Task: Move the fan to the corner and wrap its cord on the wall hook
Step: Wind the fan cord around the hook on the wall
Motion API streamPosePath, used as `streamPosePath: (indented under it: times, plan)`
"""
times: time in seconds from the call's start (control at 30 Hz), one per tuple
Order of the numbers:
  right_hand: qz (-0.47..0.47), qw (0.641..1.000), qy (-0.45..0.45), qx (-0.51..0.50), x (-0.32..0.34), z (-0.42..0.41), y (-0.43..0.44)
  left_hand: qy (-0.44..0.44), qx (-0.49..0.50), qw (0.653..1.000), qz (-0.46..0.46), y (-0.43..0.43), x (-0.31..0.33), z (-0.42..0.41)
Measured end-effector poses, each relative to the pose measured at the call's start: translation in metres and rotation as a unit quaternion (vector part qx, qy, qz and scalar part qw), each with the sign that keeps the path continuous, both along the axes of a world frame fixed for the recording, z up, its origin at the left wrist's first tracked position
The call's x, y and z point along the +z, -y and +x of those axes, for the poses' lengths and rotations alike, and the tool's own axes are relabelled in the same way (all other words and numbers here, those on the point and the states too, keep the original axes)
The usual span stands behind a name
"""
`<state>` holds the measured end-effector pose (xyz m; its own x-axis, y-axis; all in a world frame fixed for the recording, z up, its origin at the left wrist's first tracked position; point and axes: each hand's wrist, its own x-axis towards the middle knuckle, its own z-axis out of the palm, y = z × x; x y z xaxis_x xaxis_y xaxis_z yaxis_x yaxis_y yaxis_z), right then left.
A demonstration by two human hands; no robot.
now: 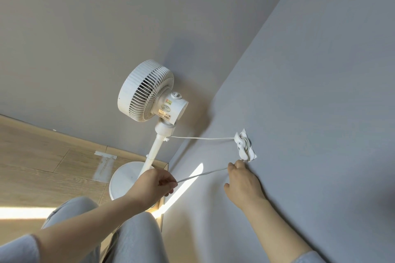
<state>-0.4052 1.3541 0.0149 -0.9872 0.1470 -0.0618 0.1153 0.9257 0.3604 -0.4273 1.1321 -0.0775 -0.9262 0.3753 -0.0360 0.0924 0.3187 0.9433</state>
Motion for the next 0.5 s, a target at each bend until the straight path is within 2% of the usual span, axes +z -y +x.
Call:
streamPosePath:
  times: [0.33, 0.5]
  plan:
    - [-0.028, 1.000, 0.000, -0.014, -0.009, -0.032, -0.001, 0.009, 0.030, 0.999, -0.008, -0.009, -0.008, -0.029]
    - [-0.026, 0.999, -0.029, -0.020, -0.012, -0.049, -0.001, 0.010, 0.036, 0.999, 0.003, -0.016, -0.011, -0.045]
